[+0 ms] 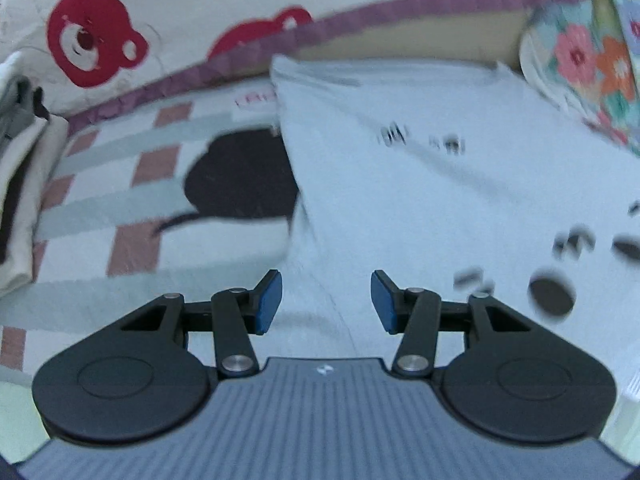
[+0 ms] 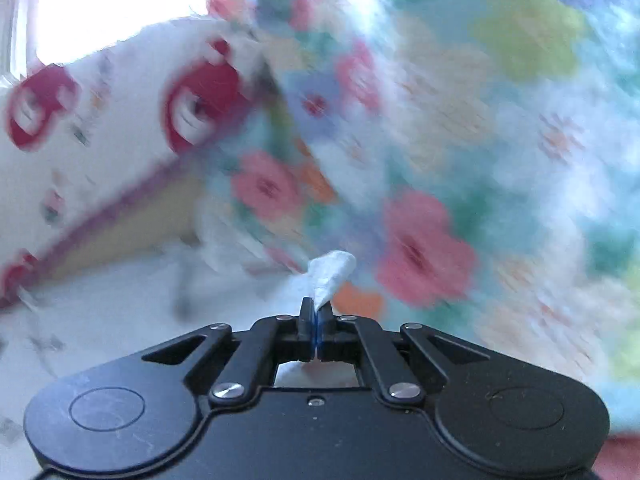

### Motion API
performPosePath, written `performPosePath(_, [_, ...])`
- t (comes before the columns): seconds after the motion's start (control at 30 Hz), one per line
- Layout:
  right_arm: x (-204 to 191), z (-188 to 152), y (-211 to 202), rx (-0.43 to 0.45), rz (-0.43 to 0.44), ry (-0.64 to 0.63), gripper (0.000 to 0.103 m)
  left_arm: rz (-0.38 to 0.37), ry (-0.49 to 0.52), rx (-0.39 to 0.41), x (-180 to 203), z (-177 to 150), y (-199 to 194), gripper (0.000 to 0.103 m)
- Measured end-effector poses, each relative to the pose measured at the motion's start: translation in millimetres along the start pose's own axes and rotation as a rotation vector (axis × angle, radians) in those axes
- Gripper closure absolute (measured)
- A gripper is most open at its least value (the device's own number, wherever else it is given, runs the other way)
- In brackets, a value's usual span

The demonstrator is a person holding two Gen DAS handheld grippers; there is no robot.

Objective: Fold clothes

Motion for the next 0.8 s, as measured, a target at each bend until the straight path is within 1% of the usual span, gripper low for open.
performPosePath(0.07, [3.9, -28.5, 11.9, -0.080, -0.038, -0.049, 0.103, 0.011, 0.007, -0.043, 1.5, -11.8, 5.1, 0.055])
performPosePath(0.13, [2.3, -44.9, 24.1, -0.125, -0.064, -0.062, 0.102, 0.023, 0.002, -0.071, -1.9, -22.1, 6.6, 0.055])
performPosePath(0.2, [3.4, -50.4, 35.0, -0.147, -0.093, -0.042, 0.102, 0.041, -0.024, -0.078, -12.0, -29.5, 2.4, 0.055])
performPosePath(0.27, [2.9, -47.1, 44.8, -0.158, -0.112, -0.046, 0.103, 0.066, -0.064, -0.072, -25.7, -34.6, -4.5, 0.055])
performPosePath(0.37, [0.7, -40.8, 48.6, -0.157, -0.136, -0.068, 0.103, 0.125, -0.139, -0.057, -50.1, -40.9, -17.1, 0.055])
performPosePath(0.43, [0.9, -39.8, 51.0, -0.171, -0.164, -0.062, 0.100, 0.164, -0.189, -0.055, -66.3, -46.0, -22.0, 0.055])
performPosePath(0.47, [3.6, -38.1, 52.6, -0.184, -0.183, -0.039, 0.098, 0.177, -0.211, -0.058, -73.4, -48.1, -22.4, 0.055])
performPosePath(0.5, [6.2, -36.3, 53.0, -0.194, -0.199, -0.014, 0.092, 0.191, -0.239, -0.063, -80.5, -50.2, -24.3, 0.055])
performPosePath(0.53, [8.0, -33.7, 45.8, -0.184, -0.194, 0.026, 0.089, 0.195, -0.262, -0.066, -85.5, -53.2, -26.3, 0.055])
performPosePath(0.57, [9.9, -31.2, 38.7, -0.174, -0.189, 0.065, 0.082, 0.197, -0.284, -0.068, -90.0, -56.1, -28.5, 0.055])
performPosePath(0.6, [11.7, -28.7, 31.5, -0.164, -0.184, 0.105, 0.081, 0.173, -0.289, -0.050, -89.9, -56.8, -31.1, 0.055])
performPosePath(0.63, [12.6, -26.0, 23.8, -0.155, -0.173, 0.139, 0.081, 0.150, -0.293, -0.033, -89.7, -57.6, -33.7, 0.055])
performPosePath(0.67, [6.8, -23.1, 13.5, -0.155, -0.130, 0.135, 0.081, 0.125, -0.296, -0.015, -89.1, -58.0, -36.4, 0.055])
performPosePath(0.77, [-28.0, -26.5, -13.2, -0.218, 0.057, 0.081, 0.080, 0.023, -0.238, 0.073, -69.8, -41.7, -45.3, 0.055])
performPosePath(0.8, [-40.2, -28.7, -22.1, -0.243, 0.123, 0.061, 0.074, -0.005, -0.202, 0.095, -58.7, -33.4, -48.6, 0.055])
Point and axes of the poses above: each gripper's, at about its wrist camera, not at the fingertips, and y roughly the way its jaws point, x to its right, z to its top, the point moved 2 cm from there along y, roughly the way its jaws point, and after that the axes turned 4 degrees about -z, right-handed, at the moved point
